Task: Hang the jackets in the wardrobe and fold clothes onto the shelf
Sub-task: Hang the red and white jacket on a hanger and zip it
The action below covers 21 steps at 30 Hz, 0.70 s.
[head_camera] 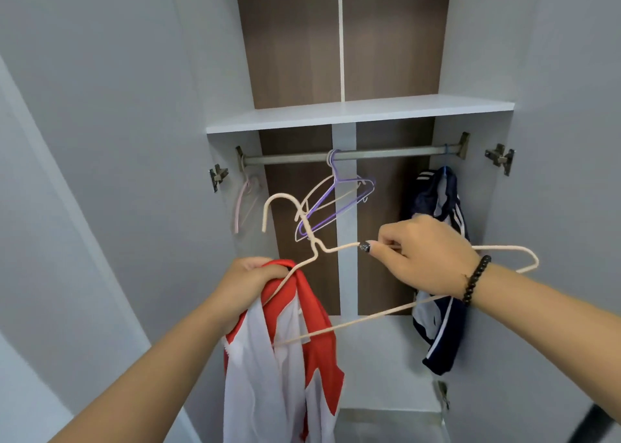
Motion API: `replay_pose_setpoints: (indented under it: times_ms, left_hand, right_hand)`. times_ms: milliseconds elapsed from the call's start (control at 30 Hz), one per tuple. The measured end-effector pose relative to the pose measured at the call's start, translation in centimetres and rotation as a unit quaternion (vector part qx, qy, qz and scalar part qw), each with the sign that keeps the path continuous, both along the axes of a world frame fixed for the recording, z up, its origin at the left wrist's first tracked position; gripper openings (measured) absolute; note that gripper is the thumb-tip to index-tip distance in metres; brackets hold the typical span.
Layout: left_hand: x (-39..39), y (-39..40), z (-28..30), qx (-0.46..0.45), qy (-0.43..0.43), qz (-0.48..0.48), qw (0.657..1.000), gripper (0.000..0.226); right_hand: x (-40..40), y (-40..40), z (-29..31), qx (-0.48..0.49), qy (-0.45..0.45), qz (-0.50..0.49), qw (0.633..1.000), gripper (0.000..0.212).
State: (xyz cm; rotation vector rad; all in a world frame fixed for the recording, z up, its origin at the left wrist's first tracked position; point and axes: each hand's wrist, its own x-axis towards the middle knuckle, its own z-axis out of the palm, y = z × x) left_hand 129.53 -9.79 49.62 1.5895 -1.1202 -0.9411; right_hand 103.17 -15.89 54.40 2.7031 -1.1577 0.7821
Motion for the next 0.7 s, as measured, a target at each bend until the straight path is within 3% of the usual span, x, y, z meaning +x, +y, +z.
replay_pose_setpoints:
  times_ms: [100,200,267,333,400,500,567,700]
  left_hand:
    - [-3.2,-0.5,0.6,-0.041,0.071,-0.017,0.996,0.012]
    - [-5.4,-1.2,0.8,-0.075,0.084,-0.075,0.991,0.011]
    - [-6.7,-1.8,0.5,-0.069,0.028,-0.127,0.989,0.010]
    - [-7.9,-2.5,-0.2,-0.076,-0.065,-0.141,0.985,0.025]
    - [-9.4,-3.1,-0.4,-0.116,-0.133,-0.122,0.977,0.039]
    - [-11.5,-4.3,-0.3,-0.169,-0.177,-0.072,0.967,0.037]
    - [-12.6,-5.2,-0.2,-0.200,-0.184,-0.040,0.961,0.042]
    - [-13.6,-6.6,1.0,-0.247,-0.152,0.026,0.957,0.044]
  right_hand:
    - [-0.6,-0.2,-1.0,-0.008,0.008,0.025,1.000,0.045]
    - [-2.2,-1.2,-1.6,-0.010,-0.026,0.020,0.999,0.045]
    - [-3.5,-2.1,-2.0,-0.015,-0.060,0.006,0.998,0.044]
    - [-4.6,-2.8,-2.6,-0.038,-0.090,0.009,0.995,0.044]
    - [-5.5,-3.3,-3.2,-0.081,-0.115,0.031,0.990,0.046]
    - [-6.6,-4.1,-4.0,-0.139,-0.191,0.063,0.970,0.032]
    - [-7.1,-4.3,-4.5,-0.173,-0.261,0.075,0.947,0.011]
    - [-7.0,-2.8,-6.8,-0.194,-0.339,0.127,0.912,0.014]
